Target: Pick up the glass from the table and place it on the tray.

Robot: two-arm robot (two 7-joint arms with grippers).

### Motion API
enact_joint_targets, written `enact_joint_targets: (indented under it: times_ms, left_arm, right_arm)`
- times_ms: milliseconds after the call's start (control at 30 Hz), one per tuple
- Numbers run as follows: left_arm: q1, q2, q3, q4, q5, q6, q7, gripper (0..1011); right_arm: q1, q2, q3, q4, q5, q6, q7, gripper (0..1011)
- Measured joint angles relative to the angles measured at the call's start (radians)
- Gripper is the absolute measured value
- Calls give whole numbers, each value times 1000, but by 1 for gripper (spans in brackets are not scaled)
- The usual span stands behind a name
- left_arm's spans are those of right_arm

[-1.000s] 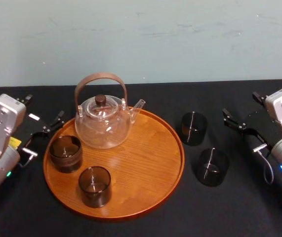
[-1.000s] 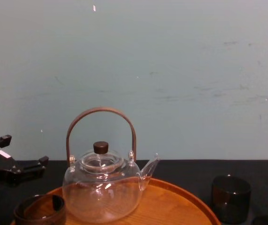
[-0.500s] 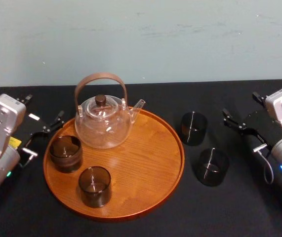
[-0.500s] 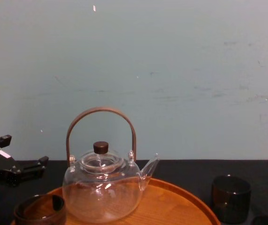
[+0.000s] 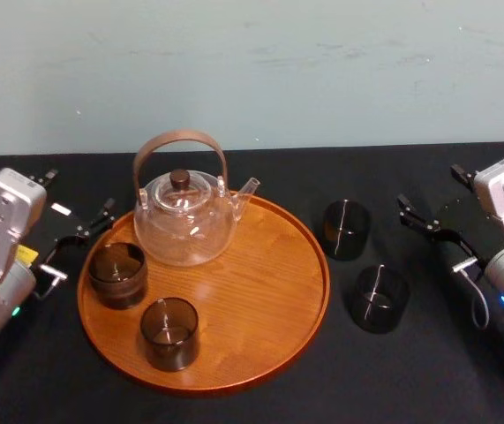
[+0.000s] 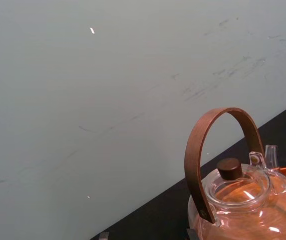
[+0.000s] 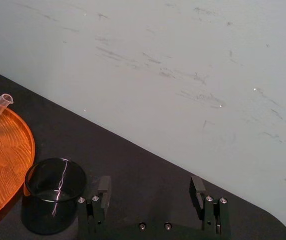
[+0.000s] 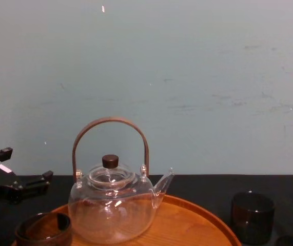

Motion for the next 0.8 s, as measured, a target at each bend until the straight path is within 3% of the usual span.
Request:
enact_joint_targets:
  times_ms: [600, 800]
  left_arm:
    - [0, 0, 0, 0, 0, 0, 0, 1001]
    - [0, 0, 0, 0, 0, 0, 0, 1001]
  right_arm:
    - [0, 0, 0, 0, 0, 0, 0, 1002]
    - [-9, -1, 12, -7, 4, -1, 38, 1002]
